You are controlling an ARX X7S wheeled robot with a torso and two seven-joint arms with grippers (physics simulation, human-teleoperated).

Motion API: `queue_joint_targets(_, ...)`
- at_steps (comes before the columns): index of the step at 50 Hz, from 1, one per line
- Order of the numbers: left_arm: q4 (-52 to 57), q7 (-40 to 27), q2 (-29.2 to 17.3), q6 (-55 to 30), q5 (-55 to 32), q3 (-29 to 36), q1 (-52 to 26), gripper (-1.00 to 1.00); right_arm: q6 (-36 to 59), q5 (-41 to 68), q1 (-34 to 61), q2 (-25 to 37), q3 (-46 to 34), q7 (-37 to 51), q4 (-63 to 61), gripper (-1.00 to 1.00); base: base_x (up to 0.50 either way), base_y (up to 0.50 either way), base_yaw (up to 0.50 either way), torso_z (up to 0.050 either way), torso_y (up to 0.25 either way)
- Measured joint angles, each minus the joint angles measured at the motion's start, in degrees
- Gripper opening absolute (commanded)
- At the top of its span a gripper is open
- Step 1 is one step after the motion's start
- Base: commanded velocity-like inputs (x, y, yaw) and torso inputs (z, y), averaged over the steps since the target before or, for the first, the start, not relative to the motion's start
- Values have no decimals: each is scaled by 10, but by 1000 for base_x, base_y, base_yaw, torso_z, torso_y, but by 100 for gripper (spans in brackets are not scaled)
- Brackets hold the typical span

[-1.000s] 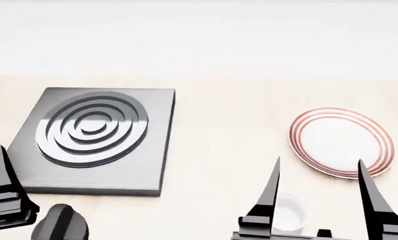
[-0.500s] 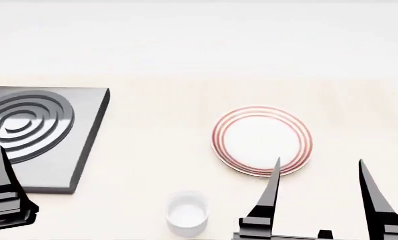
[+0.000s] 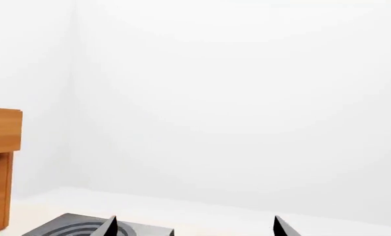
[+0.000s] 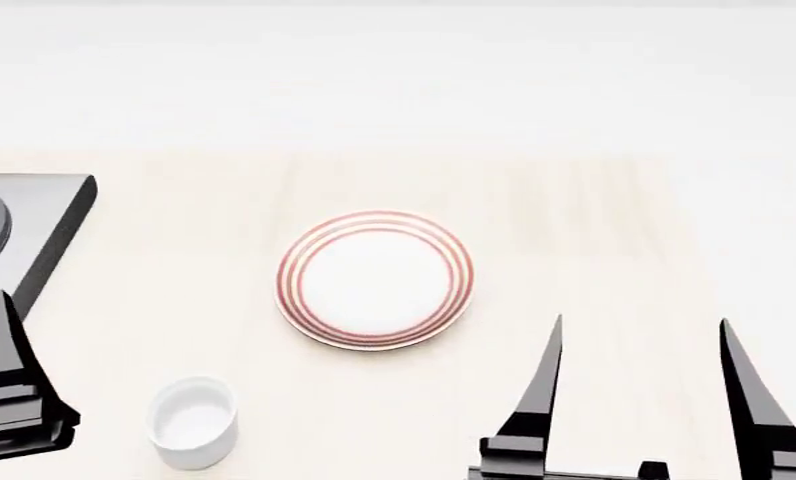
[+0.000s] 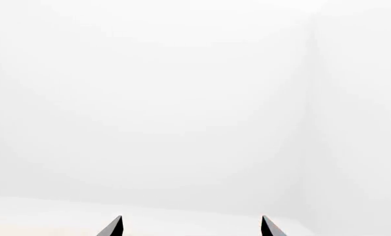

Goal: Pick the akita bowl on the cookies box and place it on the plate.

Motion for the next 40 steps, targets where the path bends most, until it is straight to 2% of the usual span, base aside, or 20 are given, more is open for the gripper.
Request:
queue_joint_targets(12,1,-4,-5,-2,-2,3,-1,100,-8,7,-1,3,-4,3,5,100,0,0,0,0,0)
queue_joint_targets(17,1,-6,-8,-2,-3,3,-1,100,-11,10,-2,4,-6,4,6,100,0,-421,0,0,0)
queue_joint_targets(30,-1,-8,-9,3,-11,5,0,100,-13,13,-4,9,-11,7,8,100,0,-3,0,0,0)
queue_joint_targets(40,0,-3,-12,12,-35,-3,1,100,-13,9,-4,13,-16,12,9,100,0,0,0,50,0)
